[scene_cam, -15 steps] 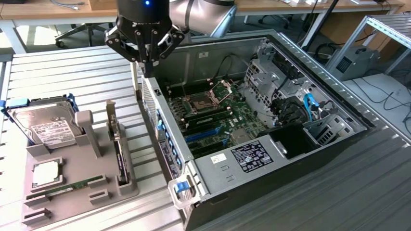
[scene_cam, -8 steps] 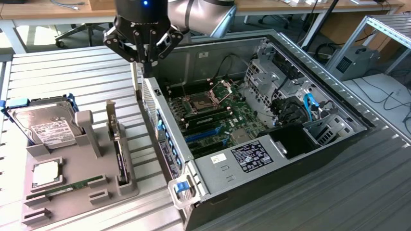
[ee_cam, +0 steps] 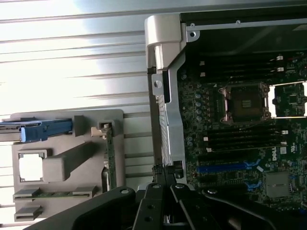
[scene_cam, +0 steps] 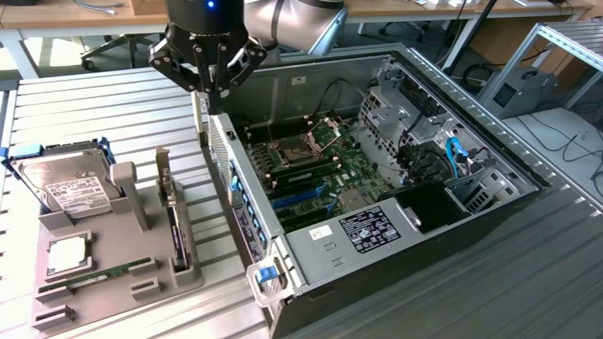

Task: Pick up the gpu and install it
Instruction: 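Reach for the gpu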

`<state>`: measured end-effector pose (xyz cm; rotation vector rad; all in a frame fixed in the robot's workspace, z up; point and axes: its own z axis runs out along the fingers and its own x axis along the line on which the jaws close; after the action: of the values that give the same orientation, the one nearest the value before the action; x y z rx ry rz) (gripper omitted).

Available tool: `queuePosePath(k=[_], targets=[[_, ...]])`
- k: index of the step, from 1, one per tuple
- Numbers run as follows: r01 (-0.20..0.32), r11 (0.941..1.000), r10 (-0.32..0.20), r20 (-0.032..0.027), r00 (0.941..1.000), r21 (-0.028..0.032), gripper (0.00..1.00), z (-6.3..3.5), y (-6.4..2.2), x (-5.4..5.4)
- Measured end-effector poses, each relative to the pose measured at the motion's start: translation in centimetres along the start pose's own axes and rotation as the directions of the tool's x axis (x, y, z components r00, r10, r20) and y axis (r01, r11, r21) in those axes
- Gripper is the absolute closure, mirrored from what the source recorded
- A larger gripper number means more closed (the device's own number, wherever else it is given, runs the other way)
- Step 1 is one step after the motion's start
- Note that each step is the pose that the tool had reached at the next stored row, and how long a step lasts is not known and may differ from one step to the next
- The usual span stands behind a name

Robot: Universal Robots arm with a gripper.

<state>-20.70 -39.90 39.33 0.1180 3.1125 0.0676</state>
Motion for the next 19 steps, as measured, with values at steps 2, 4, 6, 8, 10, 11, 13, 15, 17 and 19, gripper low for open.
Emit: queuePosePath(k=[2, 4, 6, 8, 10, 11, 13, 15, 17, 19], targets=[[0.000, 1.0000, 0.000, 0.0000, 1.0000, -0.0001, 0.89, 0.00, -0.01, 0.07], [0.000, 1.0000, 0.000, 0.0000, 1.0000, 0.0000, 0.89, 0.00, -0.01, 0.15], [0.000, 1.0000, 0.000, 0.0000, 1.0000, 0.0000, 0.89, -0.01, -0.02, 0.22], [0.000, 1.0000, 0.000, 0.0000, 1.0000, 0.0000, 0.89, -0.01, -0.02, 0.30], [0.000, 1.0000, 0.000, 0.0000, 1.0000, 0.0000, 0.89, -0.01, -0.03, 0.44], [0.000, 1.0000, 0.000, 0.0000, 1.0000, 0.0000, 0.89, -0.02, -0.05, 0.59], [0.000, 1.0000, 0.000, 0.0000, 1.0000, 0.0000, 0.89, -0.02, -0.05, 0.70], [0.000, 1.0000, 0.000, 0.0000, 1.0000, 0.0000, 0.89, -0.02, -0.06, 0.77], [0.000, 1.0000, 0.000, 0.0000, 1.0000, 0.0000, 0.89, -0.02, -0.06, 0.84], [0.000, 1.0000, 0.000, 0.0000, 1.0000, 0.0000, 0.89, -0.02, -0.07, 0.93]])
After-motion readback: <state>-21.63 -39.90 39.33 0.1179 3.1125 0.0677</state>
